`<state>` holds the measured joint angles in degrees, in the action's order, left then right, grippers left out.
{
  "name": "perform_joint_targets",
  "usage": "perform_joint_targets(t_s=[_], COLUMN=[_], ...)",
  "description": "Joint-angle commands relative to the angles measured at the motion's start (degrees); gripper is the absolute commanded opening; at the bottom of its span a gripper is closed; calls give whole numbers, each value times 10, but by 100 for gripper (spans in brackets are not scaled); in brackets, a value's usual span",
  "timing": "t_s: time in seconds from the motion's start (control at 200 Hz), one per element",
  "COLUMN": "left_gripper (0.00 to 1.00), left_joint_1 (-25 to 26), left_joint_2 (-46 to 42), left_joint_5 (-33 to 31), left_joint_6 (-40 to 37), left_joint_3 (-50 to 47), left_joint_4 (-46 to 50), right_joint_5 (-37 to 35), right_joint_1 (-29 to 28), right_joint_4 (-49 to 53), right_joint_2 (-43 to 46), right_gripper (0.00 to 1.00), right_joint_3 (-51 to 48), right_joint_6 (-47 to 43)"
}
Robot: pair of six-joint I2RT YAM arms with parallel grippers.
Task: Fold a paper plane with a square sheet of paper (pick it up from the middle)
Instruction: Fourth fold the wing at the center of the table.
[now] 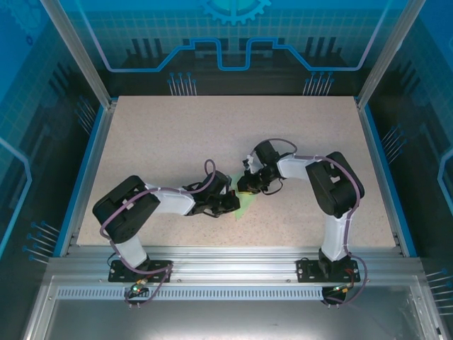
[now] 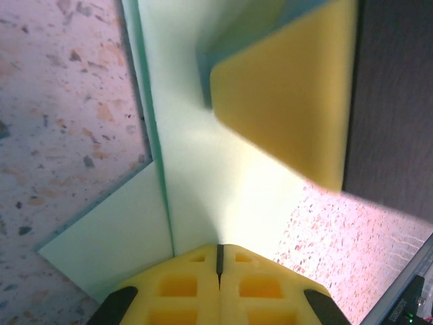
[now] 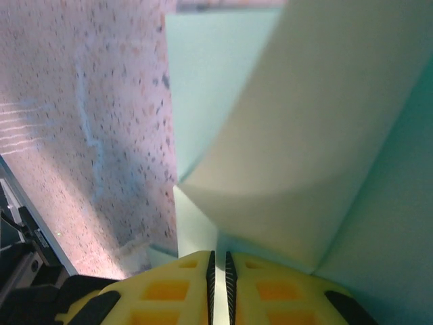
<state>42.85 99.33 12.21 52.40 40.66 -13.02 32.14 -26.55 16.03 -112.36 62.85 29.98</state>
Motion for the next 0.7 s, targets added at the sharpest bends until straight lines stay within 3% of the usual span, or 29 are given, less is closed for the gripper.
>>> perform_joint_targets(t_s=[0.0,0.43,0.695], left_gripper=[2,1,1], left_joint_1=[5,13,14], left_joint_2=[20,33,32], left_joint_5=[-30,-33,-33], left_joint_6=[-14,-16,-13], left_joint_3=[-37,-44,-43], left_joint_4=[104,106,106], right_joint_5=[-24,-29,-69], right_joint_1=[28,83,89], right_joint_4=[7,23,61], right_joint_2=[-26,-87,-93], right_gripper=[16,16,16], right_joint_3=[35,112,150], right_joint_6=[-13,-19,-32])
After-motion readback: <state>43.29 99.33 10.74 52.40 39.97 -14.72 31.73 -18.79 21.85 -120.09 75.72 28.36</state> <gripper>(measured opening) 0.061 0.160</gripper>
